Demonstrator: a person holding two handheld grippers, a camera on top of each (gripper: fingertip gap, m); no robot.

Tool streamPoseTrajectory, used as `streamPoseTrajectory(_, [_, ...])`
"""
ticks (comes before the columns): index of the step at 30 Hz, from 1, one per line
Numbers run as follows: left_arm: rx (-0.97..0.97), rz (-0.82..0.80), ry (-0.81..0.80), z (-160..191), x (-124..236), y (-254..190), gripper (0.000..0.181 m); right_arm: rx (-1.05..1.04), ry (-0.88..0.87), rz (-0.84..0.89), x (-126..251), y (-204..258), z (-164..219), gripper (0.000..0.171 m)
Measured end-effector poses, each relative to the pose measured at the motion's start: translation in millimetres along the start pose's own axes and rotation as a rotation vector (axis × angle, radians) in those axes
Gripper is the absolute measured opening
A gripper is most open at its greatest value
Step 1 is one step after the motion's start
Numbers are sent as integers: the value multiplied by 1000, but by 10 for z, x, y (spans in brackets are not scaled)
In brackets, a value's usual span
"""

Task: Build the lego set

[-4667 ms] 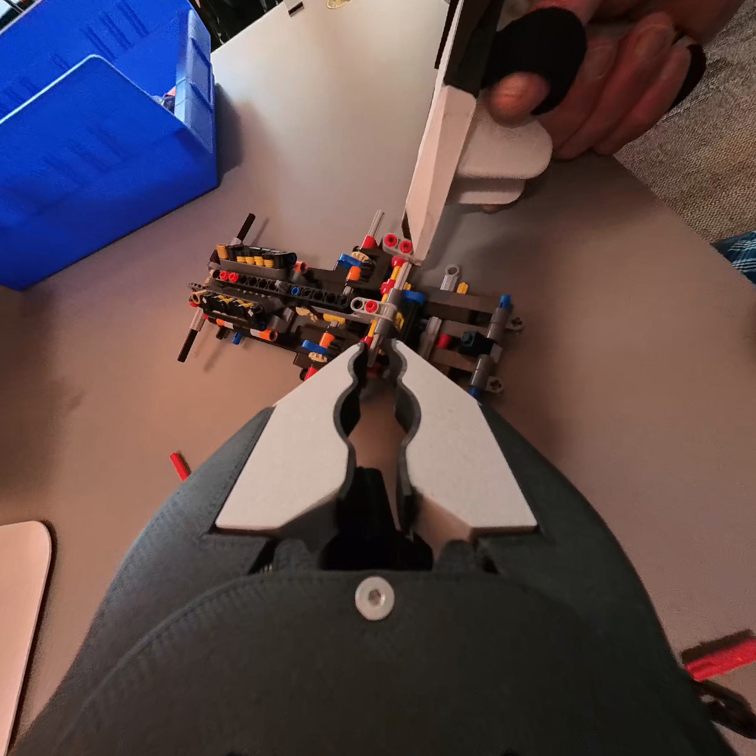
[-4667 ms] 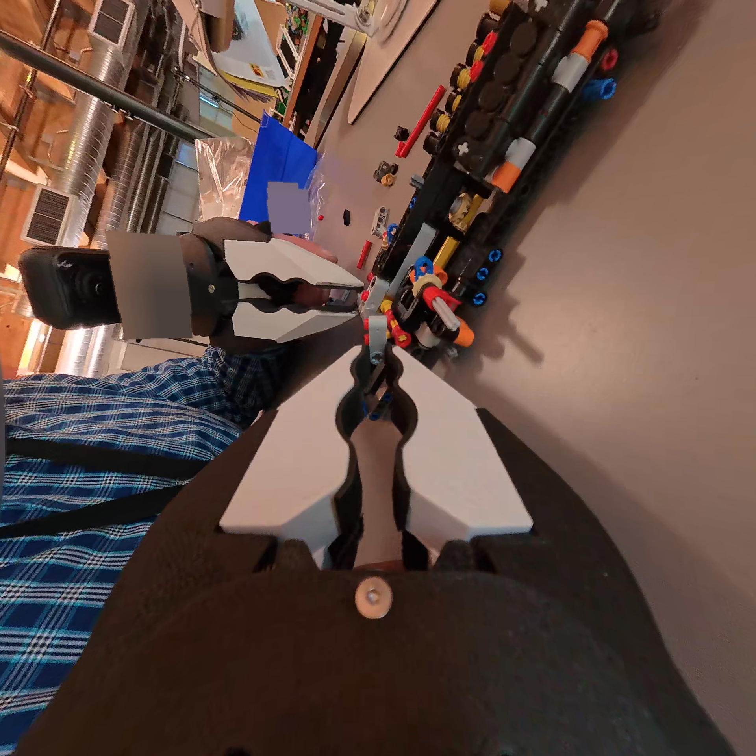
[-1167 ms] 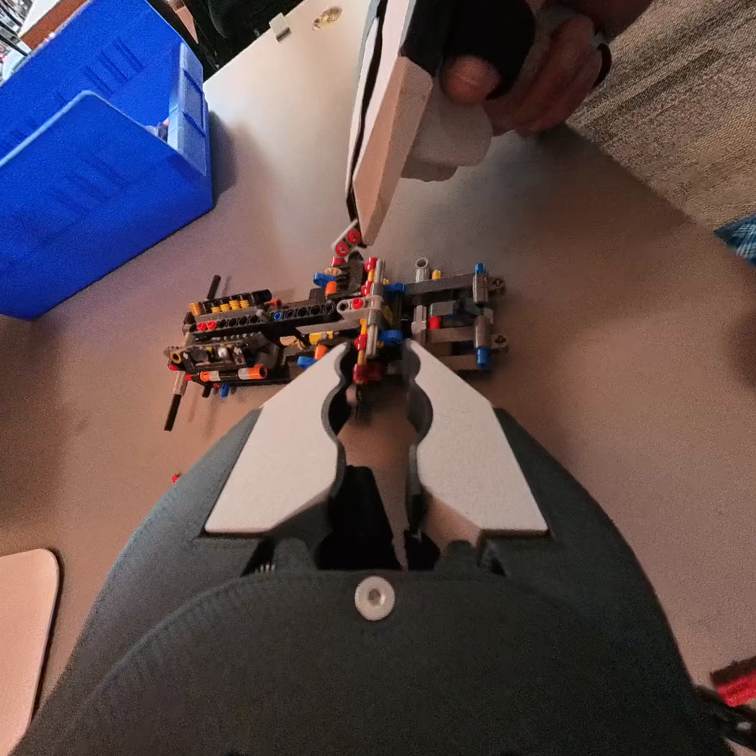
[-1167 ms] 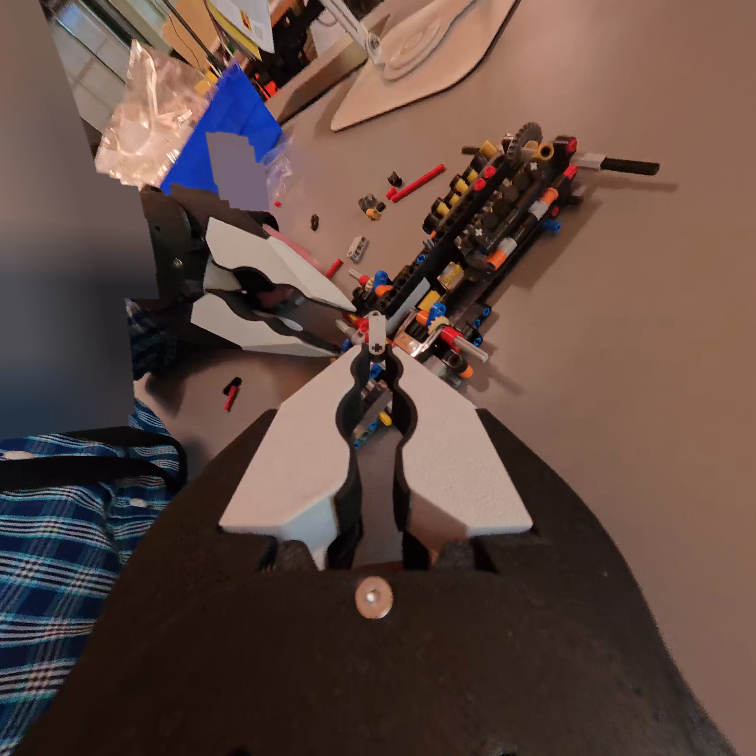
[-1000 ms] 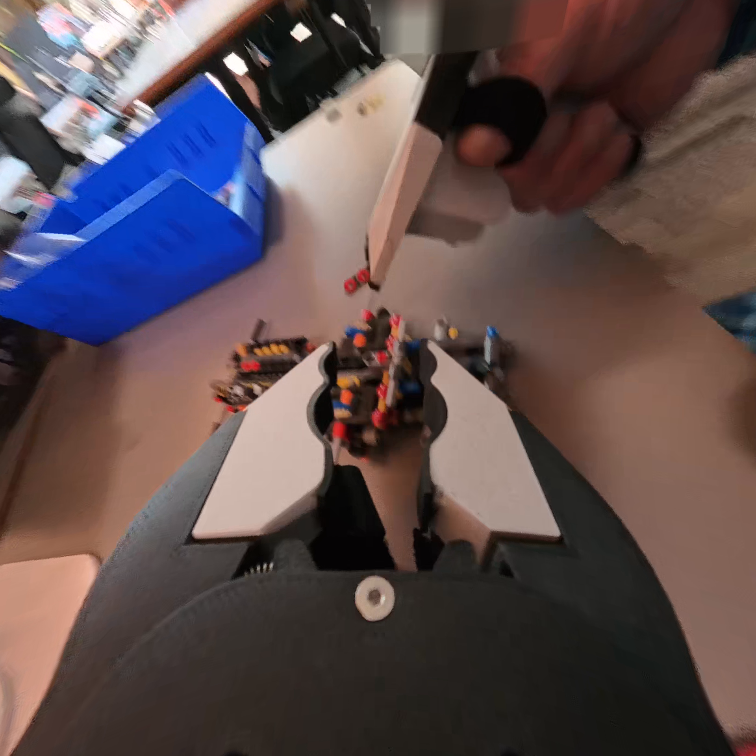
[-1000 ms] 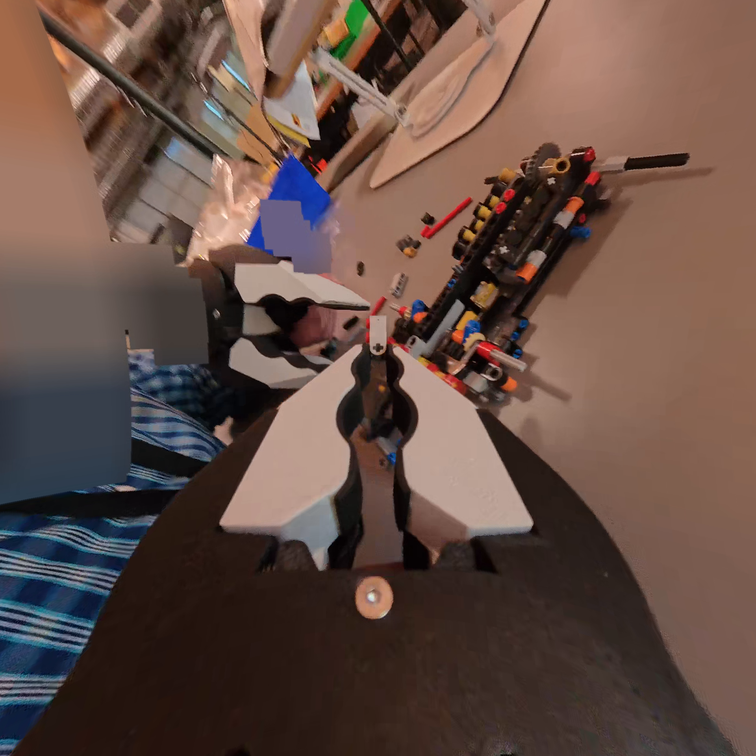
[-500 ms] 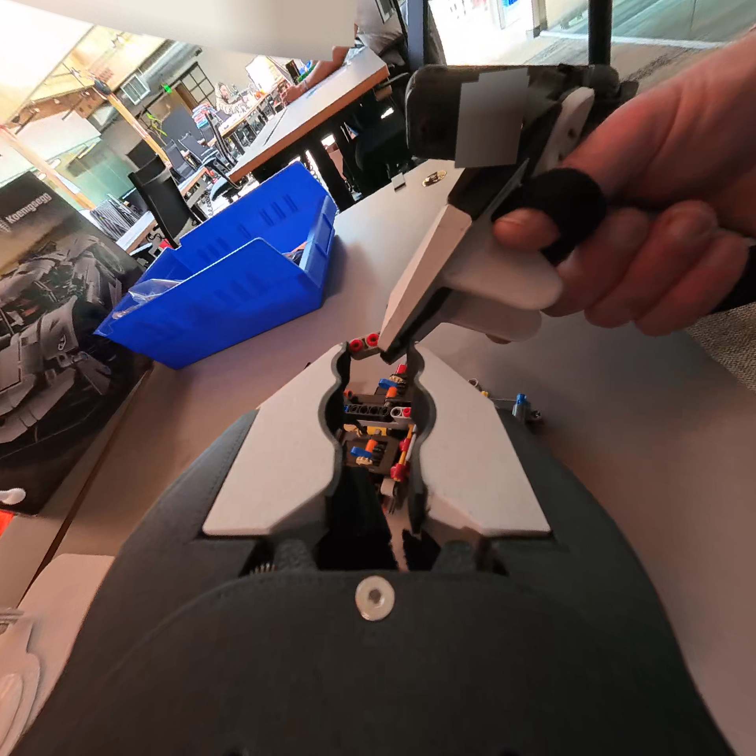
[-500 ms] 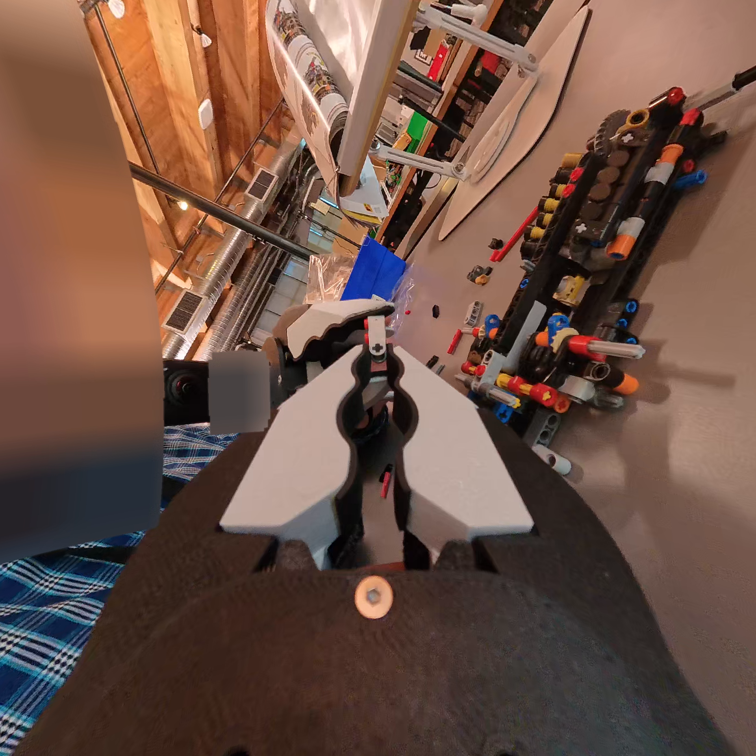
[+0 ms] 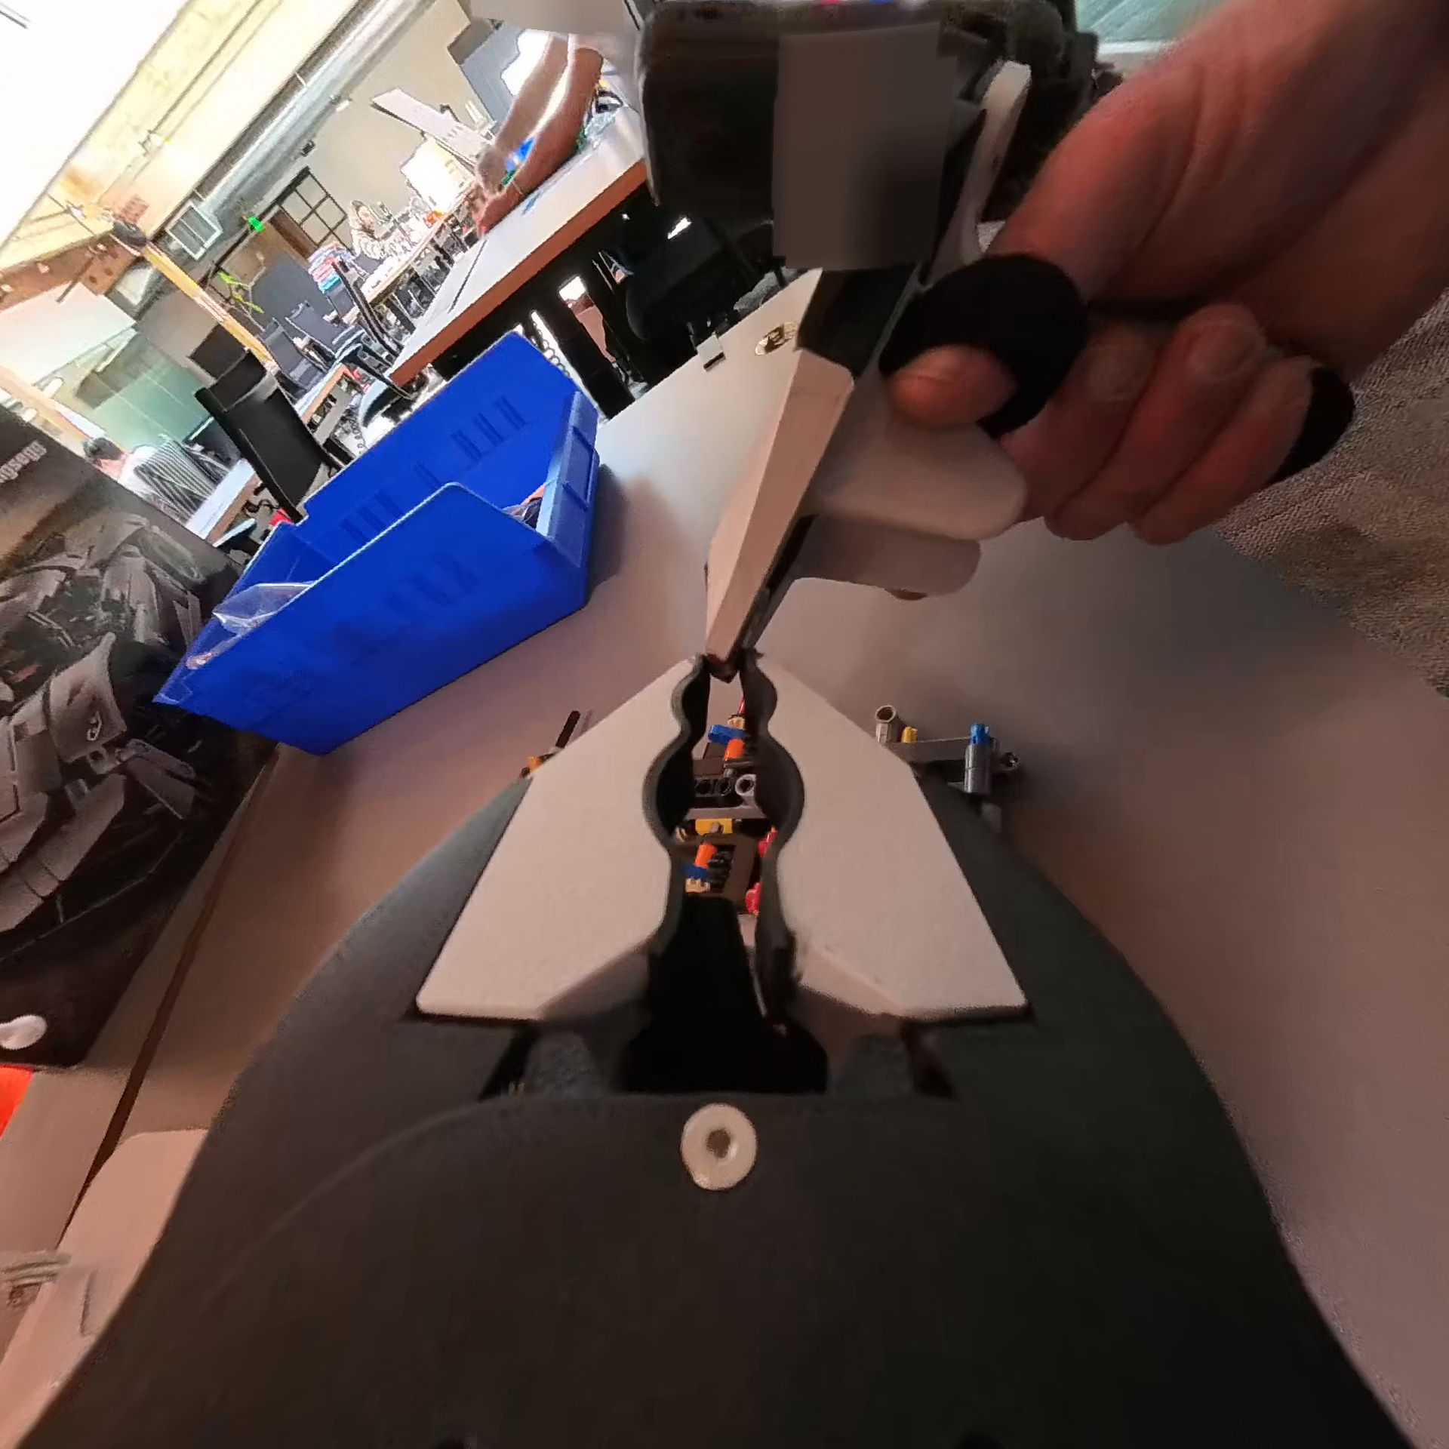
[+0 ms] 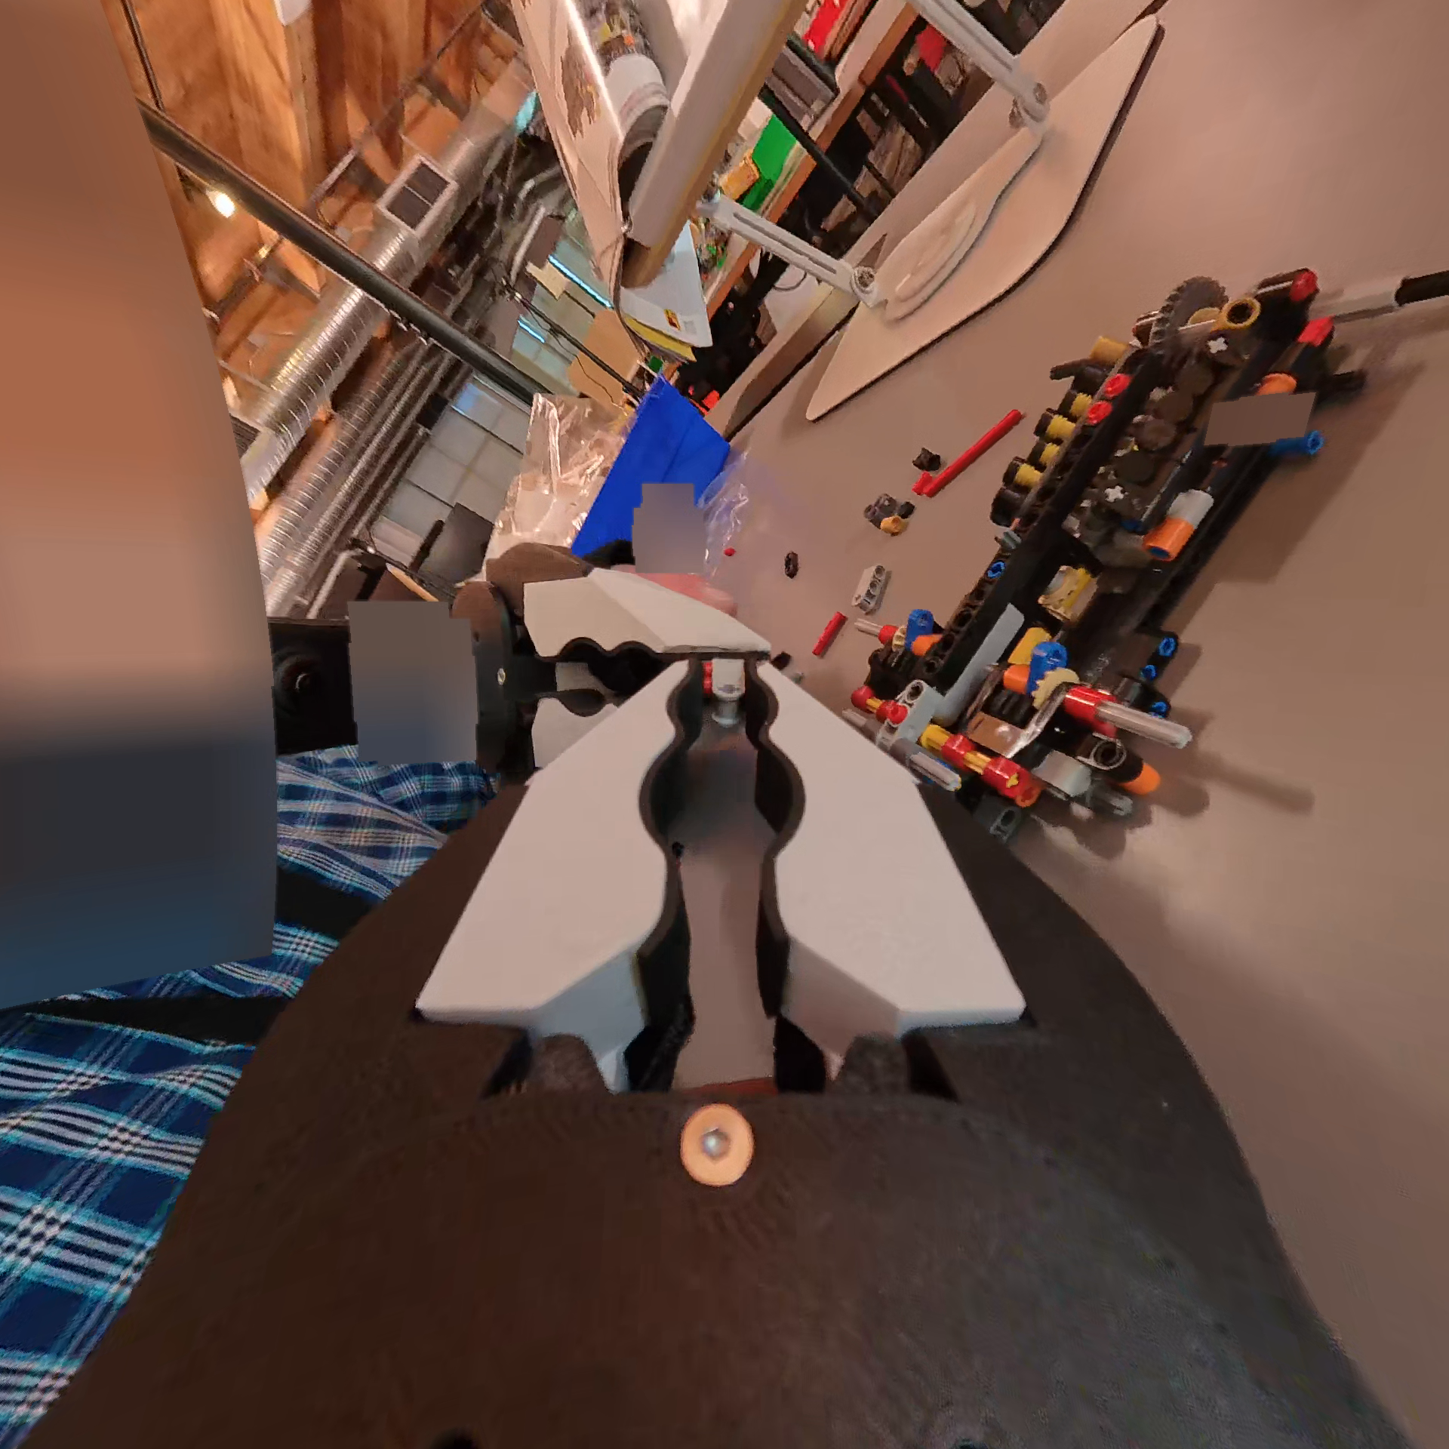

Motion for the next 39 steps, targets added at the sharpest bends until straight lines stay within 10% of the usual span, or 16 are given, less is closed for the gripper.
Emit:
streamPoseTrajectory(25, [-190, -13, -25, -16, 95, 19, 7, 72, 110, -3, 69, 6, 2, 23])
streamPoseTrajectory(32, [-122, 38, -18, -10, 100, 20, 7, 389, 123, 160, 162, -15, -66, 15])
streamPoseTrajectory(39, [-144, 206, 74, 85, 123, -60, 6, 1153, 436, 301, 147, 47, 55, 12])
Point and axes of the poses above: each gripper's, where its closed fingertips meet, x back along the fingers, z out of its underside, y = z × x across the jaws, the point moved 1 cm from there along x, back along the fingers, and after that the axes turned 5 degrees about x, right-handed, at the moved point
